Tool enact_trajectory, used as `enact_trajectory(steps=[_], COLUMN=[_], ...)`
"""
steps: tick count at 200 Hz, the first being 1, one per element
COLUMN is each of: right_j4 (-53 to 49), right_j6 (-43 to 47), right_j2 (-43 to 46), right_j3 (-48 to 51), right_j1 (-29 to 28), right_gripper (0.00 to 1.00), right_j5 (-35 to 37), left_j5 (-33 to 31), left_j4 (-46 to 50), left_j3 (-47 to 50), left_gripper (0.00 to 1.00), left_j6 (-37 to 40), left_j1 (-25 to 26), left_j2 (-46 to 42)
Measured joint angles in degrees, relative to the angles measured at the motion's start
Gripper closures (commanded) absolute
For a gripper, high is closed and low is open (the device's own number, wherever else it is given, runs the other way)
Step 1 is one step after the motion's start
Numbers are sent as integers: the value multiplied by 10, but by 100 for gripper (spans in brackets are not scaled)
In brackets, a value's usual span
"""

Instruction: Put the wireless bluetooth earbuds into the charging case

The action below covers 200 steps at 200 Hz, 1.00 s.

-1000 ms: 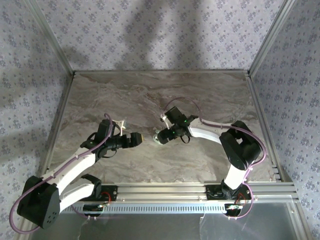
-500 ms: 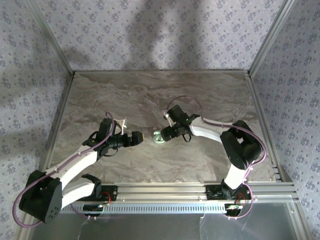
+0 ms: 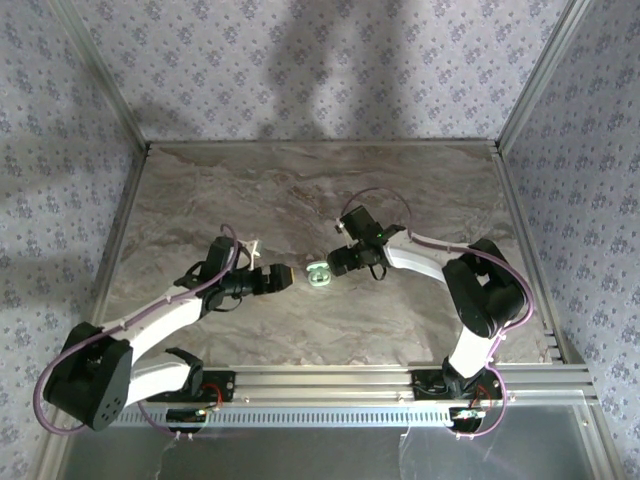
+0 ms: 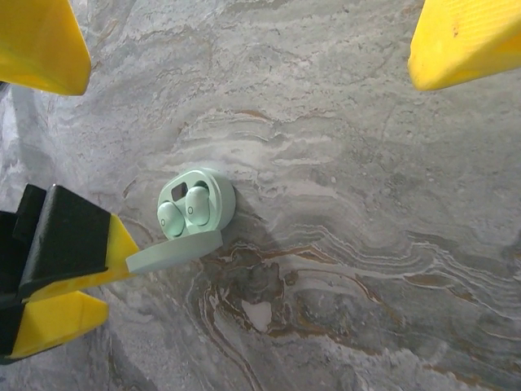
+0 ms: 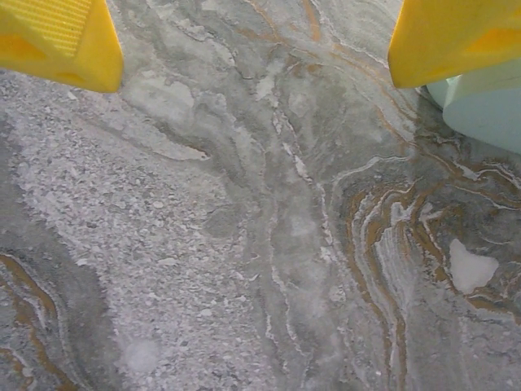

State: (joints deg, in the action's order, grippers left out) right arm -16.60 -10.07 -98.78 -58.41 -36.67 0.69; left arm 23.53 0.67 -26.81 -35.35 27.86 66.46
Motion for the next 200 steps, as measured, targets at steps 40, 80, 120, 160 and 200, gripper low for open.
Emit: enact_trajectory(steps=[40,80,120,160,200], right_j4=[0,0,1,9,28], right_j6=[-9,-12,-13,-13,-14], right_j2=[0,0,1,33,86], right_j3=[0,0,0,12,41], right_j1=[10,15,12,1,0], right_gripper=[14,13,13,12,12], right_j5=[-2,-6,-16,-20,-46], left_j5=[-6,-11,-19,-25,-17], left_j4=[-17,-33,-37,-17,12], left_j3=[0,-9,-31,-78,-123], left_gripper=[0,0,0,0,0], left_j6=[-3,-8,-7,11,34], left_j1=[21,36,37,32,2], left_j2=[37,68,77,79,79])
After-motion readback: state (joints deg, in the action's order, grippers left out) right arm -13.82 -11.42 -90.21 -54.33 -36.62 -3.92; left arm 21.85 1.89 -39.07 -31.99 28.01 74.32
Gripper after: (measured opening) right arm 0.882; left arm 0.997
